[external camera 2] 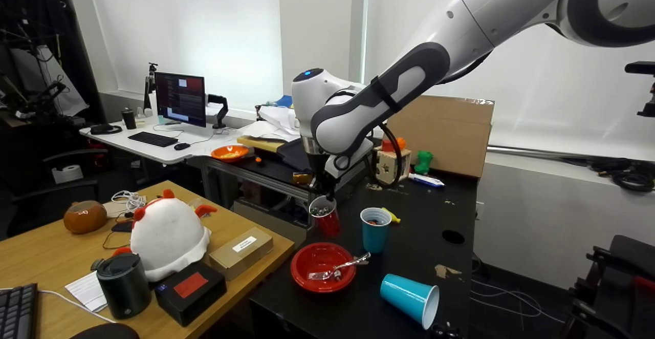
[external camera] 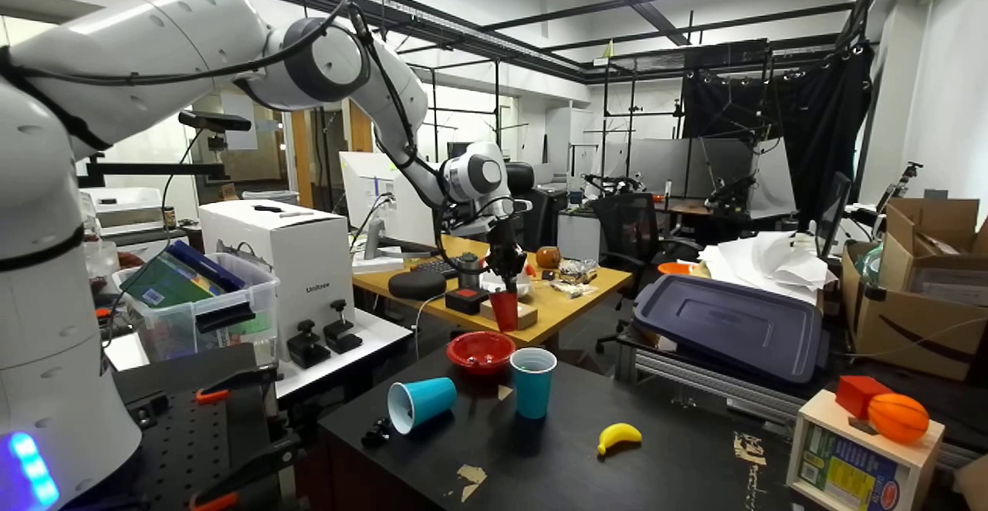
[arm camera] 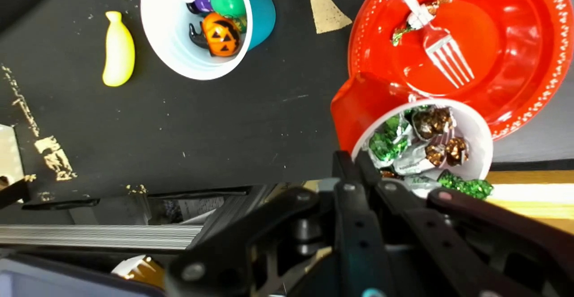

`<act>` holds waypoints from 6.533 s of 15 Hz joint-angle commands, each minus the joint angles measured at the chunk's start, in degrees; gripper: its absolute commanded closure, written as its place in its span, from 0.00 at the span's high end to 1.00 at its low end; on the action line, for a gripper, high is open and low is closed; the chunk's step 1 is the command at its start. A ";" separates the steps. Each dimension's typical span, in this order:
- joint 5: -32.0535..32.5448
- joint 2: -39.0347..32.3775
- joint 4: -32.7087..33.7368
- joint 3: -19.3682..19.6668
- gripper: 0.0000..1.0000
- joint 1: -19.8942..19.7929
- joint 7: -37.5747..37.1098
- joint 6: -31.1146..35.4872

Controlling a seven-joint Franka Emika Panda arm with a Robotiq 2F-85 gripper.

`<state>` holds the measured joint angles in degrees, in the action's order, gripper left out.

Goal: Pour the things in the red cup into the red bowl

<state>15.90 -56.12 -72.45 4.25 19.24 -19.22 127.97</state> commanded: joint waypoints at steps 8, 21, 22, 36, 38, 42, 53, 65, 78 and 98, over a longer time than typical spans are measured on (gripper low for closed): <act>7.73 0.04 -2.09 5.58 0.01 4.92 -5.88 4.13; 11.90 -0.77 -4.65 9.41 0.01 8.55 -13.19 6.61; 12.49 -0.77 -4.81 9.70 0.01 8.82 -13.51 6.88; 24.55 -0.74 -8.55 11.46 0.01 12.78 -24.43 7.16; 26.24 -0.89 -7.95 11.27 0.01 12.83 -26.58 6.74; 28.76 -0.98 -7.37 10.48 0.01 12.36 -30.02 6.21; 34.73 -0.84 -6.94 9.60 0.01 12.67 -39.61 7.08; 48.57 1.03 -10.73 6.01 0.01 12.47 -52.23 5.44; 62.44 3.03 -16.43 0.35 0.01 11.19 -60.25 0.09; 75.95 1.61 -21.03 -10.36 0.01 7.82 -61.77 -13.78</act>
<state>89.43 -56.04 -90.96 -4.95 27.65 -80.34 116.85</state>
